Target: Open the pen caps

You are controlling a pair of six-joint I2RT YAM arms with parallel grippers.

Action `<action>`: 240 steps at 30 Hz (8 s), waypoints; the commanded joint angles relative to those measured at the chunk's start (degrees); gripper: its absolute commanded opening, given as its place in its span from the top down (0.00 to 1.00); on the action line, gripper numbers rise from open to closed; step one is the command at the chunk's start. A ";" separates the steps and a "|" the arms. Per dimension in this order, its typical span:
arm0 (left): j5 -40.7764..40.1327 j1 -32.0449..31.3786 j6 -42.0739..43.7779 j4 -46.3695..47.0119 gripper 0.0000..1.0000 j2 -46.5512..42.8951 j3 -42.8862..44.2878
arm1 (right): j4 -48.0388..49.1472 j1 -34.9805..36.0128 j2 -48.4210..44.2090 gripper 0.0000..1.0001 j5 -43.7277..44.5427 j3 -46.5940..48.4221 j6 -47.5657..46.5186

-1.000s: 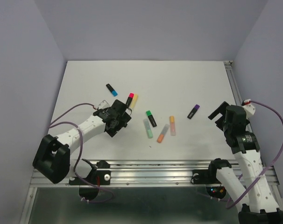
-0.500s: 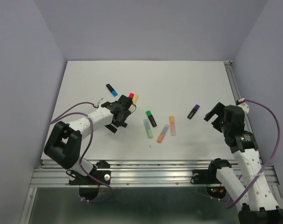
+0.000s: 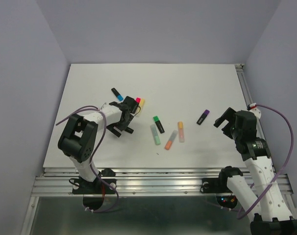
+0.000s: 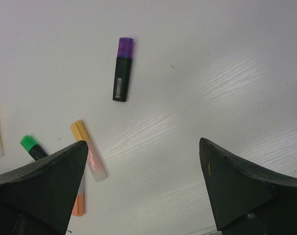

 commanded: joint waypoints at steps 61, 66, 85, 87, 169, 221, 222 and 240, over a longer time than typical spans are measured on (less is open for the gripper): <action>8.59 -32.70 55.43 35.80 1.00 -30.64 -13.50 | 24.81 1.04 3.68 0.00 -53.34 -0.87 5.00; 9.82 -34.46 58.25 38.87 1.00 -29.94 -12.36 | 28.25 4.89 6.75 0.00 -51.49 1.06 7.91; 6.22 -34.99 56.67 36.77 1.00 -21.41 -3.92 | 31.68 28.99 25.65 0.25 -21.87 9.59 9.05; 6.57 -34.99 56.58 36.77 1.00 -21.23 -3.75 | 31.59 29.52 26.44 0.35 -20.73 9.77 9.14; -1.53 21.05 50.07 17.95 1.00 -11.50 0.90 | 34.33 -12.31 74.75 0.99 -14.75 42.43 -3.78; 9.64 24.52 49.11 12.59 0.08 -13.75 7.24 | 22.45 -6.79 71.98 0.00 -9.83 46.86 -2.46; 9.91 22.25 49.11 13.30 0.01 -15.50 6.63 | 22.19 -5.21 70.84 0.00 -8.00 46.43 -3.16; 12.37 -12.73 42.97 19.63 0.01 -7.44 3.72 | 34.58 1.92 28.30 0.00 -1.47 8.72 -0.71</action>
